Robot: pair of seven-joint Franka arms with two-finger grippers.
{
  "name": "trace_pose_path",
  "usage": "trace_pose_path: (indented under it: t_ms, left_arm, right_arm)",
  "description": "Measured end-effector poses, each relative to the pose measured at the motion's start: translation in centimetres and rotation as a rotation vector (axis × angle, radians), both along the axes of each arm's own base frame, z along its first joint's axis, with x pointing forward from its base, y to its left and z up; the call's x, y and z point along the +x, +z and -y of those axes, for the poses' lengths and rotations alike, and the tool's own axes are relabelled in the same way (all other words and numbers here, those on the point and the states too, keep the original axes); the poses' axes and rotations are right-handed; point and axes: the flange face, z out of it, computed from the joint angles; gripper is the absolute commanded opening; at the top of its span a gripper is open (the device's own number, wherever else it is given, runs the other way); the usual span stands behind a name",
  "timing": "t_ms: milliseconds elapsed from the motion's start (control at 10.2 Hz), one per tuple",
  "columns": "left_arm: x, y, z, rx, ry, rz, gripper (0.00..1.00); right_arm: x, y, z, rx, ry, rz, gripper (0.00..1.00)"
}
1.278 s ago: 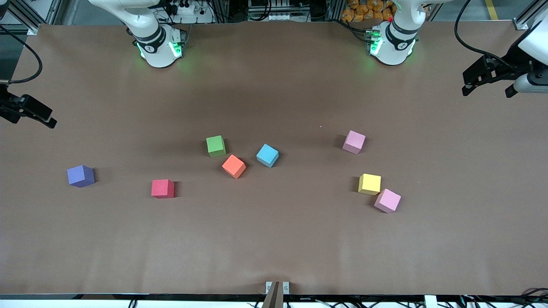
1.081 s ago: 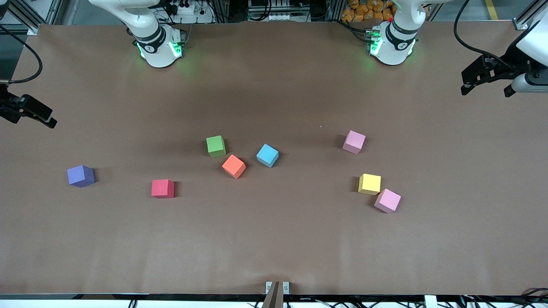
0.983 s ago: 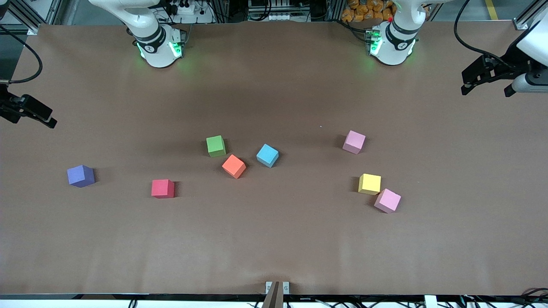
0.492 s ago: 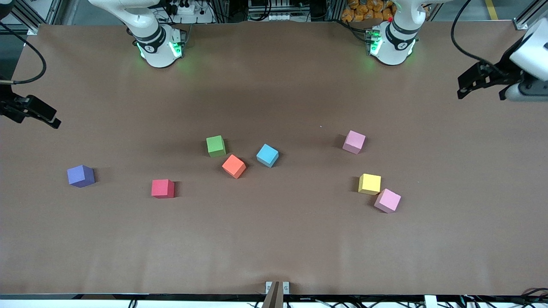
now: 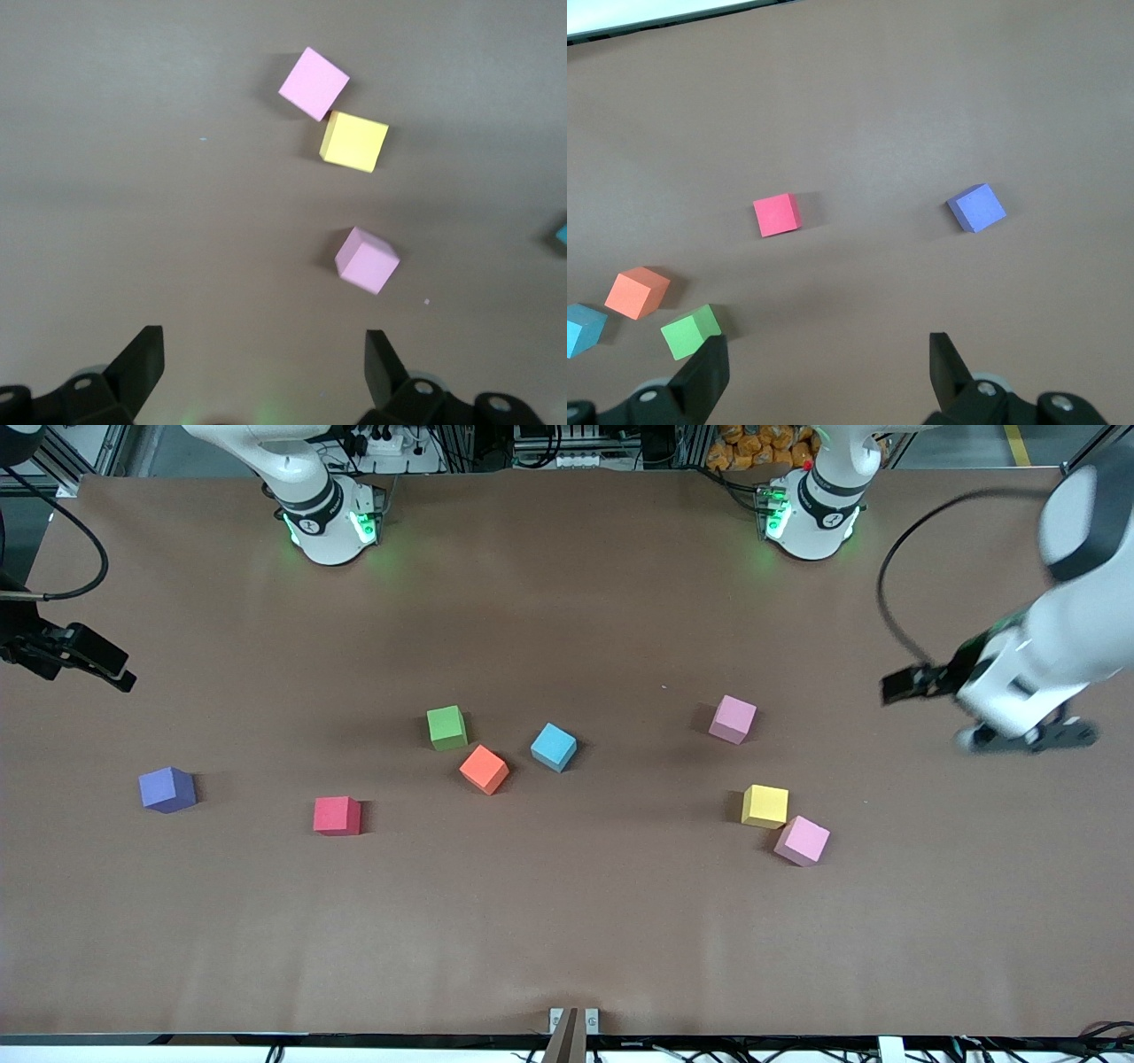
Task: Arrange blocks into number 1
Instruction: 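Move the left gripper toward the pink cube beside the yellow cube, then lower the left gripper onto the pink cube while the right gripper reaches out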
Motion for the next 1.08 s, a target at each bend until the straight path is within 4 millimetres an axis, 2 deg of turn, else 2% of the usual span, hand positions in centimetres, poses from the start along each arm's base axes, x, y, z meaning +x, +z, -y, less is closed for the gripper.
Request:
trace_pose_path:
  t_ms: [98, 197, 492, 787, 1081]
  left_arm:
    - [1.0, -2.1, 1.2, 0.002, 0.035, 0.002, 1.00]
    - [1.8, -3.8, 1.5, 0.001, 0.056, 0.001, 1.00]
    - [3.3, -7.4, 0.9, -0.004, 0.080, 0.010, 1.00]
    - [2.5, -11.4, 3.3, 0.002, 0.041, 0.016, 1.00]
    - [0.0, -16.6, 7.4, 0.022, -0.035, 0.024, 1.00]
  right_arm:
    - [0.0, -0.1, 0.0, 0.000, 0.000, -0.003, 1.00]
    - [0.0, -0.1, 0.0, 0.000, 0.000, -0.005, 1.00]
    - [0.0, -0.7, -0.2, 0.000, 0.003, -0.029, 1.00]
    - [0.8, -2.3, -0.6, -0.001, 0.010, -0.054, 1.00]
    - [1.7, -3.8, -1.6, -0.003, 0.027, -0.064, 1.00]
